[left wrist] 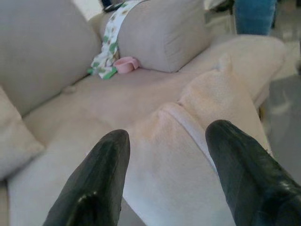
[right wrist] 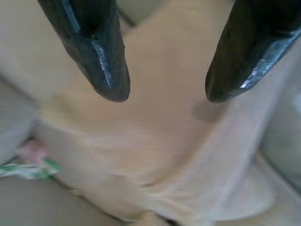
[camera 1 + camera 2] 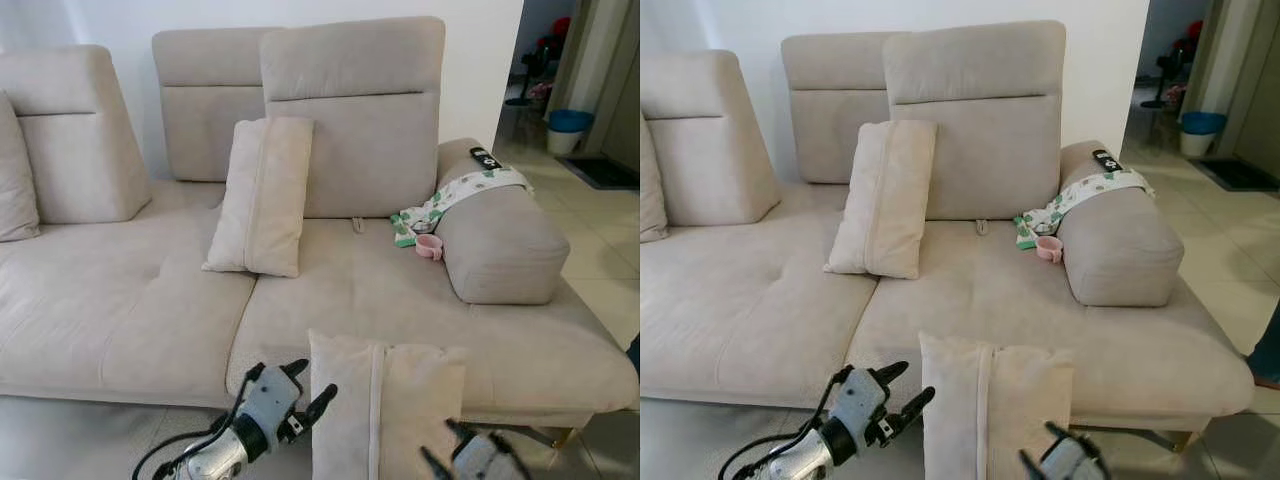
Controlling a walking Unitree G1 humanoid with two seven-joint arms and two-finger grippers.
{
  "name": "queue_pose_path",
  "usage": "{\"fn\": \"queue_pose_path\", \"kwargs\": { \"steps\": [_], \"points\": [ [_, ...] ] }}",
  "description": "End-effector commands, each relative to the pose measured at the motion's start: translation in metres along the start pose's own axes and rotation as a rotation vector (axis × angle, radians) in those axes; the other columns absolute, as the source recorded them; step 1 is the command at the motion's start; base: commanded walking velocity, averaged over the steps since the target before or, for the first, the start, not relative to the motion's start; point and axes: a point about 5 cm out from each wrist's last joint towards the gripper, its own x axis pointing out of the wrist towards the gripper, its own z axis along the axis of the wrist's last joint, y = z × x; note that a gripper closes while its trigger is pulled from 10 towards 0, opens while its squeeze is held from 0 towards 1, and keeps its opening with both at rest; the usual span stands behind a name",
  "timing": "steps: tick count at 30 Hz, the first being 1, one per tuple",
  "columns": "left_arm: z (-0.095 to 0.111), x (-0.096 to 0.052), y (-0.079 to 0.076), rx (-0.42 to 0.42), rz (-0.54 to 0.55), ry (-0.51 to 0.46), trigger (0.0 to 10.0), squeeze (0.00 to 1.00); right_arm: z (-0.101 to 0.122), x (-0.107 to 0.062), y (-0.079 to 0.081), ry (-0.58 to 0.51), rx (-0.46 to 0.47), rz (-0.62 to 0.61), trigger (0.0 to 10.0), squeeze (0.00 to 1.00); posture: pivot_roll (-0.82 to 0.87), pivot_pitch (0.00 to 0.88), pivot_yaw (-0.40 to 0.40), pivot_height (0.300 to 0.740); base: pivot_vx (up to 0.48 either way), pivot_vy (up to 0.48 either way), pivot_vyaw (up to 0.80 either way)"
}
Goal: Move the pillow to the sofa from floor
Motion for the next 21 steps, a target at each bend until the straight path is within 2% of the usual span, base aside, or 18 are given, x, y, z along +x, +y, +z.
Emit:
{"fn": "queue_pose_path", "kwargs": {
  "steps": [1, 4, 7, 9, 10, 12, 15, 17, 21],
  "points": [
    [-0.003, 0.000, -0.003, 0.062, -0.032, 0.022, 10.0, 0.00, 0.000, 0.001, -0.004, 0.020, -0.023, -0.003, 10.0, 0.00, 0.05, 0.005, 0.116, 0.519, 0.000, 0.000, 0.00],
    [0.002, 0.006, -0.001, 0.154, -0.055, 0.023, 10.0, 0.00, -0.001, 0.001, -0.030, 0.080, -0.113, 0.001, 10.0, 0.00, 0.05, 0.014, 0.125, 0.519, 0.000, 0.000, 0.00],
    [0.004, 0.008, -0.002, 0.171, -0.063, 0.021, 10.0, 0.00, 0.000, 0.001, -0.038, 0.097, -0.143, 0.005, 10.0, 0.00, 0.05, 0.016, 0.127, 0.519, 0.000, 0.000, 0.00],
    [0.005, 0.008, -0.004, 0.186, -0.084, 0.016, 10.0, 0.00, 0.003, 0.005, -0.058, 0.117, -0.197, -0.018, 10.0, 0.00, 0.06, 0.024, 0.130, 0.519, 0.000, 0.000, 0.00],
    [0.005, 0.008, -0.004, 0.186, -0.084, 0.016, 10.0, 0.00, 0.003, 0.005, -0.058, 0.117, -0.197, -0.018, 10.0, 0.00, 0.06, 0.024, 0.130, 0.519, 0.000, 0.000, 0.00],
    [0.005, 0.007, -0.006, 0.192, -0.098, 0.015, 10.0, 0.00, 0.006, 0.010, -0.071, 0.115, -0.206, -0.018, 10.0, 0.00, 0.06, 0.030, 0.134, 0.519, 0.000, 0.000, 0.00],
    [0.005, 0.007, -0.007, 0.194, -0.102, 0.015, 10.0, 0.00, 0.008, 0.013, -0.072, 0.095, -0.185, 0.005, 10.0, 0.00, 0.06, 0.030, 0.134, 0.519, 0.000, 0.000, 0.00],
    [0.006, 0.006, -0.007, 0.213, -0.113, 0.013, 10.0, 0.00, 0.007, 0.021, -0.074, 0.085, -0.192, 0.090, 10.0, 0.00, 0.08, 0.041, 0.138, 0.519, 0.000, 0.000, 0.00],
    [0.007, 0.004, -0.006, 0.243, -0.112, 0.014, 10.0, 0.00, 0.009, 0.028, -0.081, 0.088, -0.197, 0.136, 10.0, 0.00, 0.11, 0.058, 0.135, 0.519, 0.000, 0.000, 0.00]
  ]
}}
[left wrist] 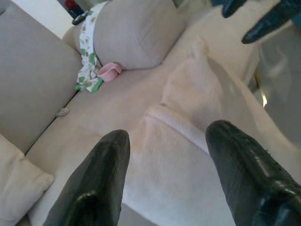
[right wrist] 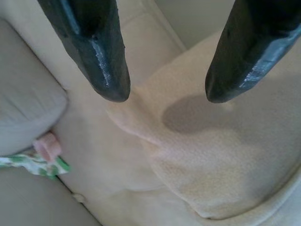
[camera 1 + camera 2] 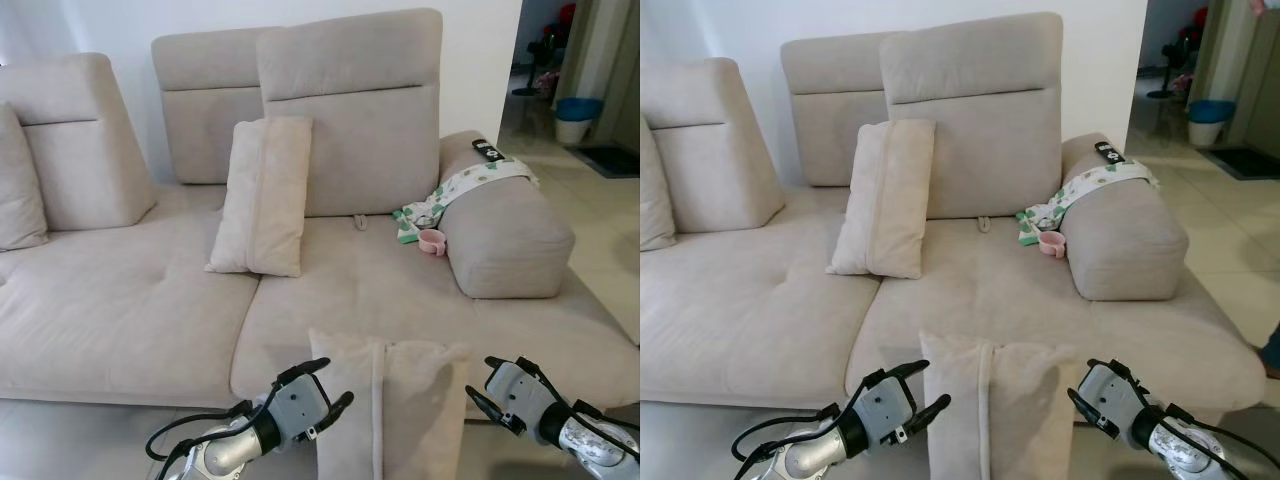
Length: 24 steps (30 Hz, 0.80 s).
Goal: Move the pillow to the sofa from floor
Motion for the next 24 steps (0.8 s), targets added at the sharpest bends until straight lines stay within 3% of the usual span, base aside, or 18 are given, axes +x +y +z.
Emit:
{"fn": "queue_pose_path", "kwargs": {
  "steps": [1, 4, 12, 13, 14, 15, 16, 23, 24],
  "points": [
    [-0.001, -0.004, 0.001, 0.033, -0.006, 0.011, 10.0, 0.00, 0.001, 0.002, 0.002, -0.013, -0.007, 0.035, 10.0, 0.00, 0.11, 0.058, 0.135, 0.519, 0.000, 0.000, 0.00],
    [-0.001, -0.011, 0.002, 0.051, 0.007, 0.027, 10.0, 0.00, 0.001, 0.007, -0.007, 0.000, -0.025, 0.050, 10.0, 0.00, 0.15, 0.090, 0.144, 0.519, 0.000, 0.000, 0.00],
    [0.000, -0.027, -0.002, 0.072, -0.022, 0.048, 10.0, 0.00, 0.007, 0.016, -0.009, -0.017, -0.055, 0.103, 10.0, 0.00, 0.19, 0.133, 0.160, 0.519, 0.000, 0.000, 0.00],
    [0.000, -0.032, -0.003, 0.077, -0.030, 0.056, 10.0, 0.00, 0.009, 0.017, -0.011, -0.025, -0.067, 0.115, 10.0, 0.51, 0.21, 0.149, 0.166, 0.519, 0.000, 0.000, 0.00],
    [0.000, -0.032, -0.003, 0.077, -0.030, 0.056, 10.0, 0.00, 0.009, 0.017, -0.011, -0.025, -0.067, 0.115, 10.0, 0.51, 0.21, 0.149, 0.166, 0.519, 0.000, 0.000, 0.00],
    [0.000, -0.036, -0.003, 0.081, -0.034, 0.065, 10.0, 0.00, 0.012, 0.017, -0.015, -0.036, -0.072, 0.113, 10.0, 0.67, 0.22, 0.165, 0.172, 0.519, 0.000, 0.000, 0.00],
    [0.001, -0.041, -0.003, 0.083, -0.035, 0.071, 10.0, 0.00, 0.013, 0.016, -0.019, -0.037, -0.084, 0.103, 10.0, 0.73, 0.23, 0.176, 0.178, 0.519, 0.000, 0.000, 0.00],
    [0.003, -0.052, -0.003, 0.093, -0.049, 0.092, 10.0, 0.00, 0.015, 0.015, -0.037, -0.014, -0.194, 0.037, 10.0, 0.64, 0.26, 0.200, 0.192, 0.519, 0.000, 0.000, 0.00],
    [0.004, -0.052, -0.004, 0.095, -0.052, 0.093, 10.0, 0.00, 0.022, 0.016, -0.041, -0.031, -0.209, 0.022, 10.0, 0.40, 0.26, 0.201, 0.189, 0.519, 0.000, 0.000, 0.00]
  ]
}}
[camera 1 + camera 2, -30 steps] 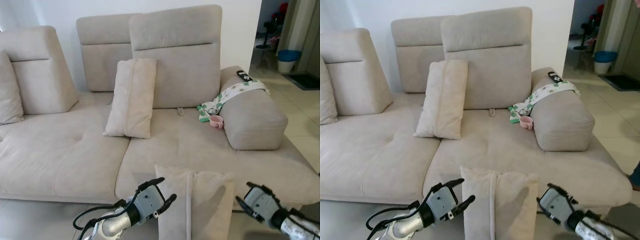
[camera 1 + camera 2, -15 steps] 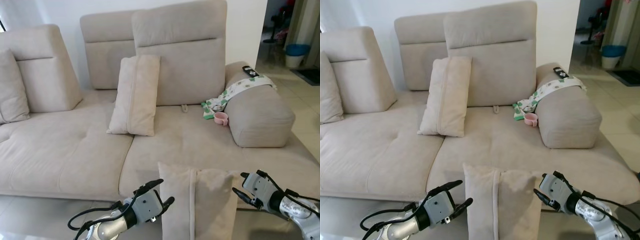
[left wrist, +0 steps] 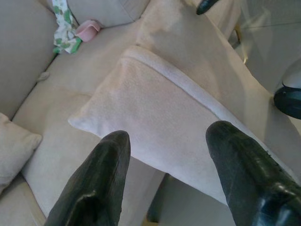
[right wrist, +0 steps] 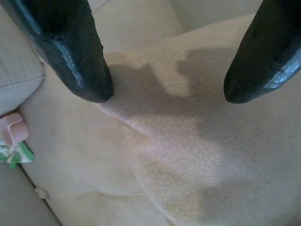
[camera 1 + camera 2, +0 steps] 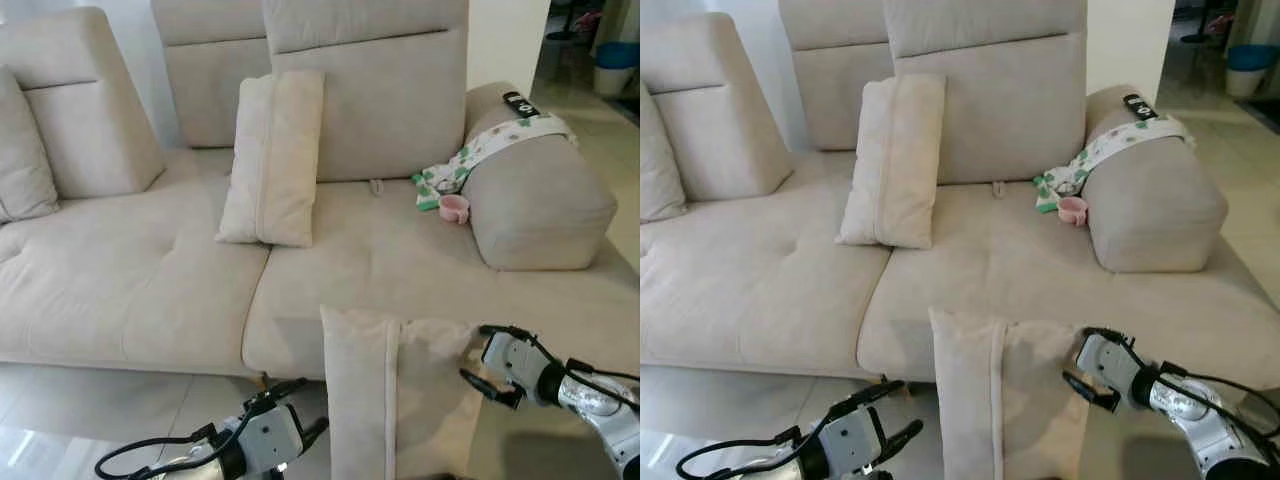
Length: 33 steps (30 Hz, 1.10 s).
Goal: Move the pillow to the sofa from floor
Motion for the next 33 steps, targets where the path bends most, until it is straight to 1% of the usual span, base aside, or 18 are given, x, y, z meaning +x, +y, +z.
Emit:
{"fn": "queue_pose_path", "kwargs": {
  "steps": [1, 2, 3, 4, 5, 6, 9, 13, 15, 18, 19, 22, 25, 27, 30, 33],
  "points": [
    [-0.004, -0.005, -0.002, 0.010, -0.020, 0.035, 10.0, 0.00, 0.005, 0.003, 0.001, -0.015, -0.031, 0.007, 10.0, 0.40, 0.26, 0.201, 0.189, 0.519, 0.000, 0.000, 0.00],
    [-0.004, -0.004, -0.002, 0.013, -0.021, 0.036, 10.0, 0.00, 0.011, 0.003, -0.004, -0.031, -0.044, -0.007, 10.0, 0.32, 0.27, 0.201, 0.188, 0.519, 0.000, 0.000, 0.00],
    [-0.003, -0.004, -0.002, 0.015, -0.021, 0.038, 10.0, 0.00, 0.014, 0.002, -0.007, -0.043, -0.050, -0.013, 10.0, 0.29, 0.27, 0.202, 0.186, 0.519, 0.000, 0.000, 0.00],
    [-0.003, -0.004, -0.002, 0.015, -0.021, 0.038, 10.0, 0.00, 0.014, 0.002, -0.007, -0.043, -0.050, -0.013, 10.0, 0.29, 0.27, 0.202, 0.186, 0.519, 0.000, 0.000, 0.00],
    [-0.003, -0.004, -0.001, 0.014, -0.017, 0.040, 10.0, 0.00, 0.016, 0.000, -0.010, -0.051, -0.052, -0.019, 10.0, 0.14, 0.27, 0.201, 0.184, 0.519, 0.000, 0.000, 0.00],
    [-0.003, -0.005, -0.001, 0.012, -0.014, 0.045, 10.0, 0.00, 0.014, -0.004, -0.011, -0.038, -0.061, -0.020, 10.0, 0.00, 0.26, 0.203, 0.181, 0.519, 0.000, 0.000, 0.00],
    [-0.003, -0.006, -0.001, 0.008, -0.012, 0.053, 10.0, 0.00, 0.005, -0.014, -0.013, -0.005, -0.079, -0.024, 10.0, 0.00, 0.26, 0.203, 0.179, 0.519, 0.000, 0.000, 0.00],
    [-0.002, -0.007, -0.003, 0.009, -0.018, 0.057, 10.0, 0.00, -0.001, -0.020, -0.016, 0.015, -0.083, -0.030, 10.0, 0.00, 0.25, 0.203, 0.178, 0.519, 0.000, 0.000, 0.00],
    [-0.001, -0.005, -0.003, 0.012, -0.020, 0.056, 10.0, 0.00, -0.008, -0.024, -0.017, 0.048, -0.059, -0.051, 10.0, 0.00, 0.25, 0.203, 0.178, 0.519, 0.000, 0.000, 0.00],
    [-0.001, -0.005, -0.003, 0.011, -0.020, 0.058, 10.0, 0.00, -0.012, -0.026, -0.017, 0.061, -0.053, -0.060, 10.0, 0.00, 0.25, 0.203, 0.178, 0.519, 0.000, 0.000, 0.00],
    [-0.001, -0.005, -0.002, 0.011, -0.019, 0.059, 10.0, 0.00, -0.015, -0.026, -0.015, 0.064, -0.037, -0.070, 10.0, 0.00, 0.25, 0.202, 0.183, 0.519, 0.000, 0.000, 0.00],
    [-0.001, -0.007, -0.002, 0.015, -0.027, 0.064, 10.0, 0.00, -0.019, -0.021, -0.005, 0.076, -0.029, -0.074, 10.0, 0.00, 0.25, 0.202, 0.187, 0.519, 0.000, 0.000, 0.00],
    [-0.001, -0.007, -0.002, 0.018, -0.031, 0.065, 10.0, 0.00, -0.019, -0.016, -0.003, 0.075, -0.035, -0.077, 10.0, 0.00, 0.26, 0.202, 0.188, 0.519, 0.000, 0.000, 0.00],
    [0.000, -0.006, -0.002, 0.019, -0.030, 0.065, 10.0, 0.00, -0.018, -0.014, -0.003, 0.075, -0.039, -0.081, 10.0, 0.00, 0.26, 0.202, 0.189, 0.519, 0.000, 0.000, 0.00],
    [0.000, -0.007, 0.001, 0.022, -0.021, 0.069, 10.0, 0.00, -0.014, -0.006, -0.009, 0.071, -0.051, -0.109, 10.0, 0.00, 0.28, 0.198, 0.186, 0.519, 0.000, 0.000, 0.00],
    [-0.001, -0.009, 0.000, 0.021, -0.019, 0.074, 10.0, 0.00, -0.011, -0.004, -0.011, 0.068, -0.073, -0.113, 10.0, 0.00, 0.28, 0.196, 0.184, 0.519, 0.000, 0.000, 0.00]
  ]
}}
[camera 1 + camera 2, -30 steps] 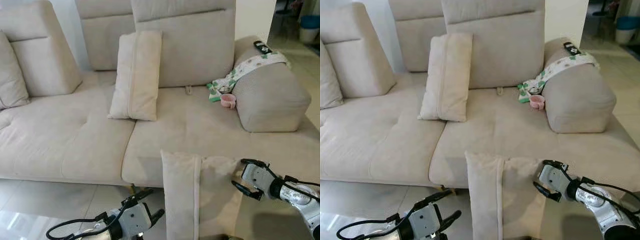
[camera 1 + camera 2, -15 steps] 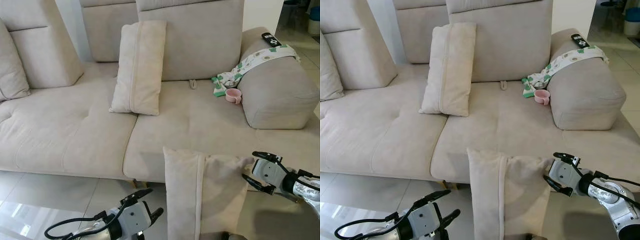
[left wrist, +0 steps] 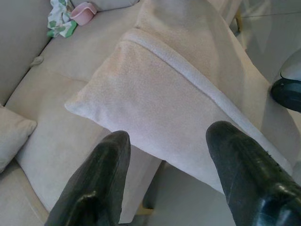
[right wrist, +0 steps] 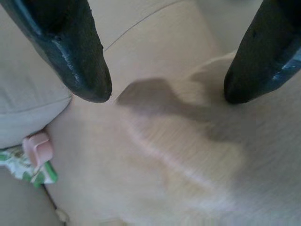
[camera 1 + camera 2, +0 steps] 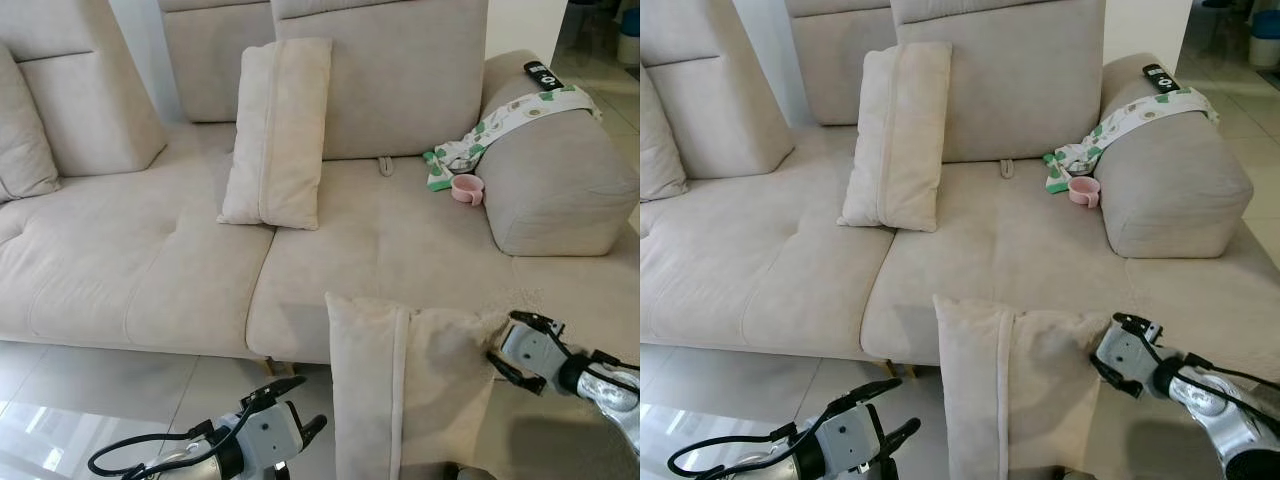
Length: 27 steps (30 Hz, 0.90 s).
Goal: Move the pillow to the sofa from floor
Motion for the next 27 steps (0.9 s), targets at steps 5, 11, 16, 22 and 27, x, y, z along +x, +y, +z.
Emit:
{"fn": "queue_pose_path", "kwargs": {
  "steps": [5, 11, 16, 22, 27],
  "points": [
    [-0.007, -0.006, -0.006, 0.005, -0.018, 0.050, 10.0, 0.00, 0.005, 0.006, 0.007, -0.026, -0.036, 0.017, 10.0, 0.00, 0.28, 0.193, 0.180, 0.519, 0.000, 0.000, 0.00],
    [-0.007, -0.004, -0.007, 0.002, -0.019, 0.050, 10.0, 0.00, 0.003, 0.009, 0.011, -0.008, -0.032, 0.032, 10.0, 0.00, 0.27, 0.194, 0.178, 0.519, 0.000, 0.000, 0.00],
    [-0.007, -0.003, -0.006, 0.002, -0.019, 0.049, 10.0, 0.00, 0.009, 0.015, 0.009, -0.039, -0.028, -0.013, 4.5, 0.00, 0.27, 0.193, 0.175, 0.519, 0.000, 0.000, 0.00],
    [-0.007, -0.001, -0.006, 0.002, -0.014, 0.048, 10.0, 0.00, 0.013, 0.017, 0.011, -0.053, -0.077, -0.053, 0.0, 0.00, 0.27, 0.184, 0.166, 0.519, 0.000, 0.000, 0.00],
    [-0.007, 0.001, -0.007, 0.004, -0.014, 0.047, 10.0, 0.00, 0.008, 0.015, 0.021, -0.046, -0.086, -0.051, 0.0, 0.00, 0.26, 0.174, 0.158, 0.519, 0.000, 0.000, 0.00]
  ]
}}
